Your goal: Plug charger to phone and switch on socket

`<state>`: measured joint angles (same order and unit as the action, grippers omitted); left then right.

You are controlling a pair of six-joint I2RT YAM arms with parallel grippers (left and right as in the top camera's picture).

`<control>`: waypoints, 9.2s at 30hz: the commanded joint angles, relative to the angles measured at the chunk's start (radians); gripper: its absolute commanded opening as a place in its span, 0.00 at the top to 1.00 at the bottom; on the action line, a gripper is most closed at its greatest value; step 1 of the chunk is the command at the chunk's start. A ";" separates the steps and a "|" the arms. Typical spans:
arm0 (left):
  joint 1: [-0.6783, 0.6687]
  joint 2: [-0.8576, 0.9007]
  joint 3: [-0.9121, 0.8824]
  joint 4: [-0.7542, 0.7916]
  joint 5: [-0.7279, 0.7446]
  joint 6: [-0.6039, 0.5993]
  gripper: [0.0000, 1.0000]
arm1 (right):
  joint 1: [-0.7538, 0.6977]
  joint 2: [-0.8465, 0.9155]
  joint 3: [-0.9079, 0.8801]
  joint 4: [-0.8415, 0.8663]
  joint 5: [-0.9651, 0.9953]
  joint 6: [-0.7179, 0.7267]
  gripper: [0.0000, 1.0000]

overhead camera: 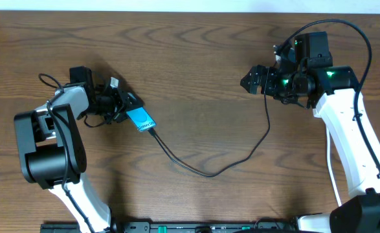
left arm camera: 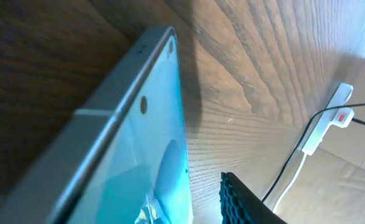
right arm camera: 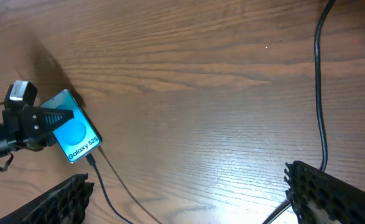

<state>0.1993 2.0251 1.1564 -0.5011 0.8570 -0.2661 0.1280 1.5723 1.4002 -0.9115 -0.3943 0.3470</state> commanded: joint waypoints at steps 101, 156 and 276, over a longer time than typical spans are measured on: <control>-0.003 -0.900 0.005 -0.244 -0.352 -0.027 0.12 | -0.549 -0.098 0.169 -0.010 0.179 0.004 0.01; -0.003 -0.895 0.005 -0.263 -0.346 -0.046 0.11 | -0.541 0.787 0.746 -0.380 -0.074 -0.631 0.01; -0.003 -0.867 0.005 -0.299 -0.346 -0.042 0.11 | -0.384 0.405 1.051 -0.787 0.322 -0.191 0.01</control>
<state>0.1936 1.1557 1.1568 -0.7998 0.5167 -0.3107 -0.3038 2.0655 2.4287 -1.6943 -0.1066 0.1112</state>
